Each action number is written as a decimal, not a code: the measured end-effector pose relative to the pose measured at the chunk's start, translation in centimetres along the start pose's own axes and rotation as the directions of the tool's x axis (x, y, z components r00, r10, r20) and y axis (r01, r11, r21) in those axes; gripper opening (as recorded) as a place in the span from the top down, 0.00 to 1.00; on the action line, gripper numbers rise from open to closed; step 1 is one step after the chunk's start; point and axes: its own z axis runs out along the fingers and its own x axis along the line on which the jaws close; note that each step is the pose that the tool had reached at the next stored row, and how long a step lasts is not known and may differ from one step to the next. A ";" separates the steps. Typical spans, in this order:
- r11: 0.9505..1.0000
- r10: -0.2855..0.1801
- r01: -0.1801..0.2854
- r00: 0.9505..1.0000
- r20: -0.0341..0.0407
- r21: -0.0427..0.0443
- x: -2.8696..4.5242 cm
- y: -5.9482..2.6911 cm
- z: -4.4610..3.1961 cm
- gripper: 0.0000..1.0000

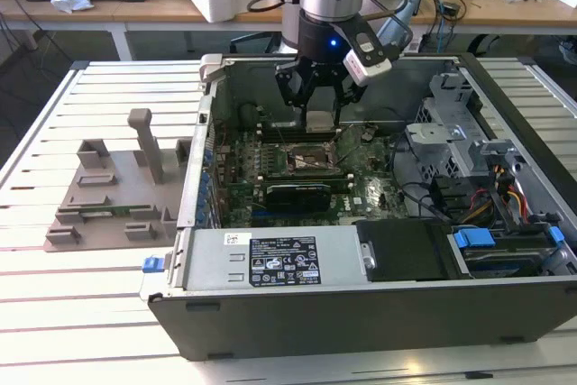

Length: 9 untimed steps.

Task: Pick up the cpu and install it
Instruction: 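Pick up the cpu and move it towards the insertion slot, then place the cpu into insertion slot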

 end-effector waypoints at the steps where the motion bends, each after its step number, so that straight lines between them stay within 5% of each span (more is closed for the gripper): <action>1: 1.000 0.000 0.000 1.000 0.000 0.000 0.00 0.00 0.00 0.46; 9: 1.000 0.002 -0.002 1.000 0.000 0.000 -0.01 0.00 0.02 0.46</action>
